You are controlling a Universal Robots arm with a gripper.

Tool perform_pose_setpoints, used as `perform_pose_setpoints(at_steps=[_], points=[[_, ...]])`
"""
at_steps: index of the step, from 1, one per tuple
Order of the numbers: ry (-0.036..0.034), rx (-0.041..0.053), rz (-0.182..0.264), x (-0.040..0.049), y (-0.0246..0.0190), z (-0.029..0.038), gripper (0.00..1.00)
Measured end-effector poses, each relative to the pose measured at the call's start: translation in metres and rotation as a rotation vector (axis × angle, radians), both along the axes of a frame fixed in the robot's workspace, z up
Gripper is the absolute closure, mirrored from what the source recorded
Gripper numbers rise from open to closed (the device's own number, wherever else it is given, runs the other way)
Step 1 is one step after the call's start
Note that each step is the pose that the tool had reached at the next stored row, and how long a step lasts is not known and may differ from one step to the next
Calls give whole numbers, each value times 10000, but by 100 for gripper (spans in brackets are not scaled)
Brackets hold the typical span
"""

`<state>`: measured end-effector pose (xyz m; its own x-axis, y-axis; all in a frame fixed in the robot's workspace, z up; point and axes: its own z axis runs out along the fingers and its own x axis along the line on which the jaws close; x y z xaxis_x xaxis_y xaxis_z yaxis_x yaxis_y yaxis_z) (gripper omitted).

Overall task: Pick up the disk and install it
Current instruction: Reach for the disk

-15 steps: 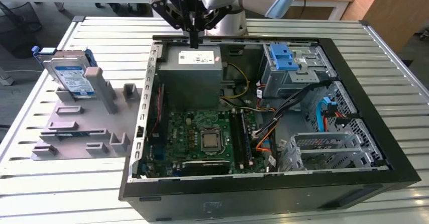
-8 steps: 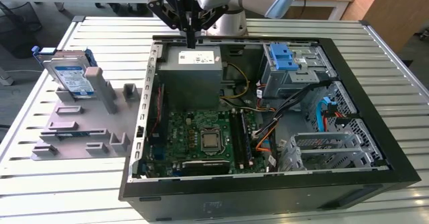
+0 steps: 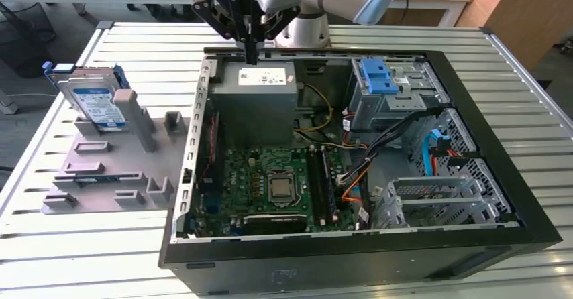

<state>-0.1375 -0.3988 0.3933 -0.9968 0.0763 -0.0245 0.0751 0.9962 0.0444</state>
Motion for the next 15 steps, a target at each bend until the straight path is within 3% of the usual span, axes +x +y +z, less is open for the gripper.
perform_pose_setpoints(at_steps=[15], points=[[0, -1, 0, -102, 31, 0, 89]])
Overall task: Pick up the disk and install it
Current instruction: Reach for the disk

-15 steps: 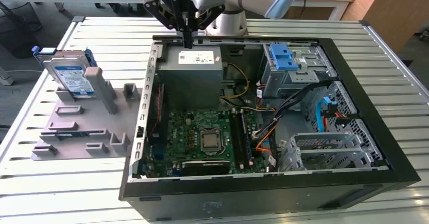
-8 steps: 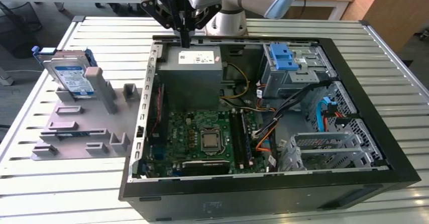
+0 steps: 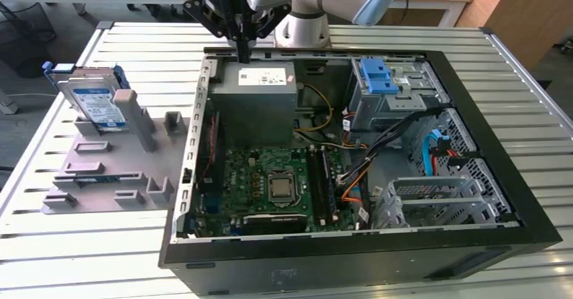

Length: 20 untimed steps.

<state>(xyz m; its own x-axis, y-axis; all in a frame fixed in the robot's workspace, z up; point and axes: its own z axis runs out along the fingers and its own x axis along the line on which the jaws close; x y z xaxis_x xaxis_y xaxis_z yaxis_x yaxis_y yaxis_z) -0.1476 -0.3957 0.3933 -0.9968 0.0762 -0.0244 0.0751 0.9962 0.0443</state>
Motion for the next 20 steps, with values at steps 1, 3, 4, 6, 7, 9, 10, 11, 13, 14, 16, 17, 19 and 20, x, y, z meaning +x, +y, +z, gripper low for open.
perform_pose_setpoints(at_steps=[1, 3, 4, 6, 7, 9, 10, 11, 13, 14, 16, 17, 19, 20], points=[[0, 0, 0, -6, 0, 0, 89], [0, 0, -1, -16, 2, 0, 89], [0, 0, 0, -21, 2, 0, 89], [0, 0, 0, -32, 3, -1, 89], [-1, 0, 0, -38, 4, -1, 89], [1, 0, -1, -48, 5, 0, 89], [0, 0, 0, -54, 5, -1, 89], [0, 0, 0, -59, 5, -1, 89], [0, 0, 0, -71, 7, -1, 89], [0, 0, 0, -76, 7, -1, 89], [-1, 1, 0, -86, 8, -2, 89], [0, 0, 0, -91, 9, -2, 89], [0, 0, 0, -100, 10, -2, 89], [0, 0, 0, -105, 11, -2, 89]])
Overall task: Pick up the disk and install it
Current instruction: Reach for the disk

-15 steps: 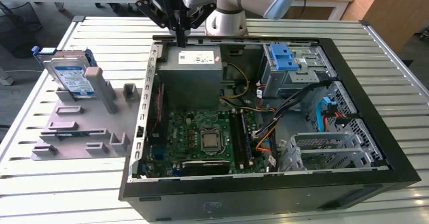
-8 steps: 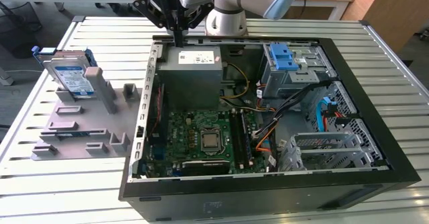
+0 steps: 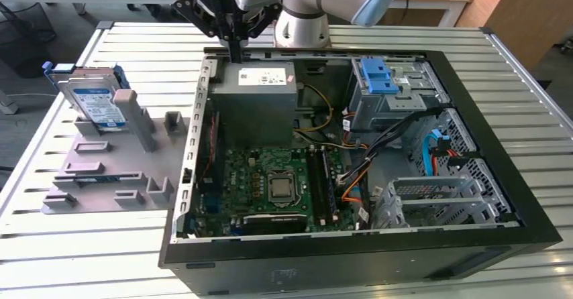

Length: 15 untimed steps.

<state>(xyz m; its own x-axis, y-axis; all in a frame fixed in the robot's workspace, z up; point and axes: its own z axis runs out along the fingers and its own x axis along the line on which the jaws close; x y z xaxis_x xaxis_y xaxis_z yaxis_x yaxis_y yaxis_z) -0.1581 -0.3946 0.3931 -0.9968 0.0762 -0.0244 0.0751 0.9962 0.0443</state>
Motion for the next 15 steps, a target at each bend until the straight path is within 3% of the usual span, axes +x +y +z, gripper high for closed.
perform_pose_setpoints(at_steps=[15], points=[[0, 0, 0, -71, 8, -2, 89]])
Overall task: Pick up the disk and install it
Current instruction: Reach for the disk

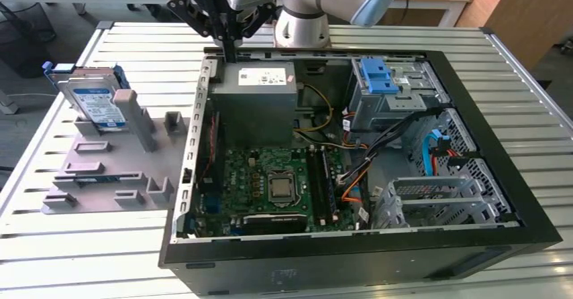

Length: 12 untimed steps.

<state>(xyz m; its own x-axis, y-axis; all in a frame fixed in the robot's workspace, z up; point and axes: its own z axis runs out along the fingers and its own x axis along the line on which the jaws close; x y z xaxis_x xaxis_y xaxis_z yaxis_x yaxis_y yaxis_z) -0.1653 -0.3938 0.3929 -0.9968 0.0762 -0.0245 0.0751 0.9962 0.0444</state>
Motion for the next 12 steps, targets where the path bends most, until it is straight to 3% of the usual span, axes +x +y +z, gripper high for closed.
perform_pose_setpoints(at_steps=[12], points=[[0, 0, 0, -56, 7, -1, 89]])
